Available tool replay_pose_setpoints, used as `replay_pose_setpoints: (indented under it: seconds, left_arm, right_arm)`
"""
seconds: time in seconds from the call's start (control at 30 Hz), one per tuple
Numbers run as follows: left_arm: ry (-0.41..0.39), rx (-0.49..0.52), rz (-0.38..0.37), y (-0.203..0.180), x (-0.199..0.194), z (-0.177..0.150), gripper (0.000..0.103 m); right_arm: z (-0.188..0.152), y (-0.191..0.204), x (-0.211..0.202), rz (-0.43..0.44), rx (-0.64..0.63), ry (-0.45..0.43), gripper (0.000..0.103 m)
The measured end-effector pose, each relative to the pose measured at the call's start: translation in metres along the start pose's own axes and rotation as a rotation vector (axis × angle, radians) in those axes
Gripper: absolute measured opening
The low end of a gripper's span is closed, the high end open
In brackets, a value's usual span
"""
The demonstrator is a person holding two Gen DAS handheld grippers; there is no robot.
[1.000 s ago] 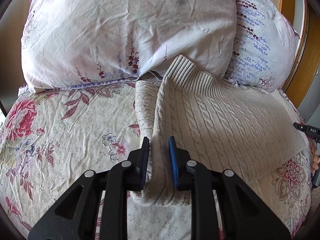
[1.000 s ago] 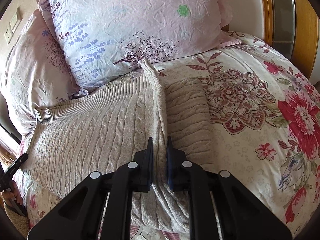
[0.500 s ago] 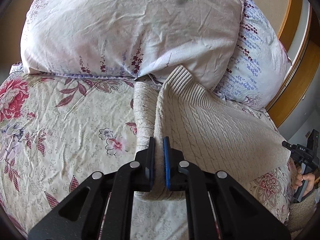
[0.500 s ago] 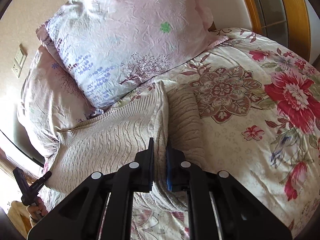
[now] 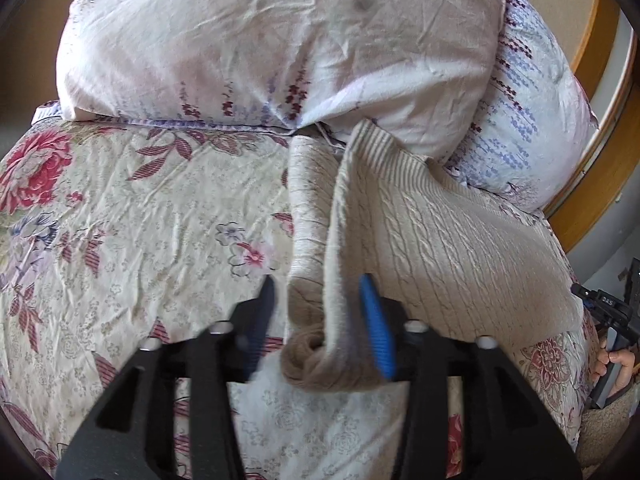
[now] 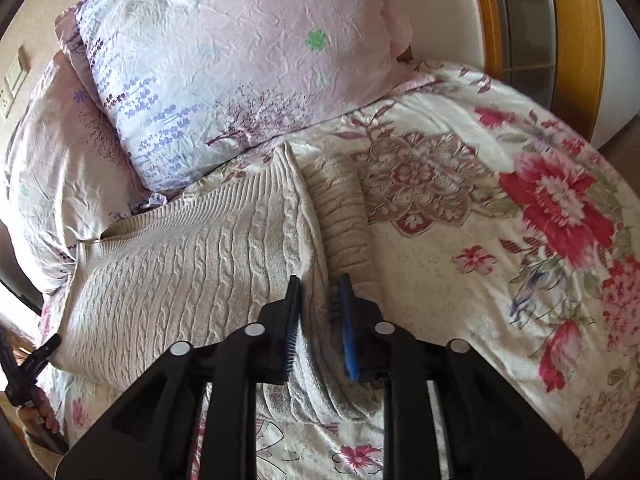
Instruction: Fold small clothes
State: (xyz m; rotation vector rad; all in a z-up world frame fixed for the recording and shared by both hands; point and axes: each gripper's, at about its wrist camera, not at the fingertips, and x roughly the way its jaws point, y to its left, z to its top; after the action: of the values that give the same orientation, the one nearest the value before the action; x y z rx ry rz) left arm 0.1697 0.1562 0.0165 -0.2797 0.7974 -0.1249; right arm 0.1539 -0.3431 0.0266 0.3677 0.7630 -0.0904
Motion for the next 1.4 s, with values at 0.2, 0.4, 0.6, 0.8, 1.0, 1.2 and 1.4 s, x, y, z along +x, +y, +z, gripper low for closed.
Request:
replay_pose_setpoints:
  seconds: [0.2, 0.4, 0.6, 0.8, 1.0, 1.2, 1.4]
  left_arm:
    - [-0.115, -0.16, -0.082, 0.03, -0.02, 0.008, 0.089]
    - [-0.063, -0.168, -0.078, 0.029, -0.01, 0.009, 0.097]
    - [-0.027, -0.107, 0.055, 0.016, -0.002, 0.009, 0.101]
    - [0.021, -0.109, 0.148, 0.008, 0.01, 0.02, 0.101]
    - [0.081, 0.053, 0.314, -0.02, 0.034, 0.045, 0.101]
    - [0.149, 0.085, 0.313, -0.028, 0.066, 0.061, 0.101]
    - [0.185, 0.138, 0.278, -0.038, 0.085, 0.067, 0.101]
  right_arm:
    - [0.01, 0.071, -0.02, 0.086, -0.19, -0.116, 0.094]
    - [0.011, 0.144, 0.022, 0.054, -0.271, 0.027, 0.102]
    - [0.003, 0.184, 0.046, 0.06, -0.305, -0.011, 0.102]
    - [-0.014, 0.199, 0.099, -0.101, -0.349, 0.126, 0.102]
    - [-0.02, 0.196, 0.093, -0.085, -0.339, 0.074, 0.102]
    - [-0.02, 0.195, 0.092, -0.077, -0.341, 0.073, 0.102]
    - [-0.022, 0.195, 0.091, -0.075, -0.337, 0.073, 0.102]
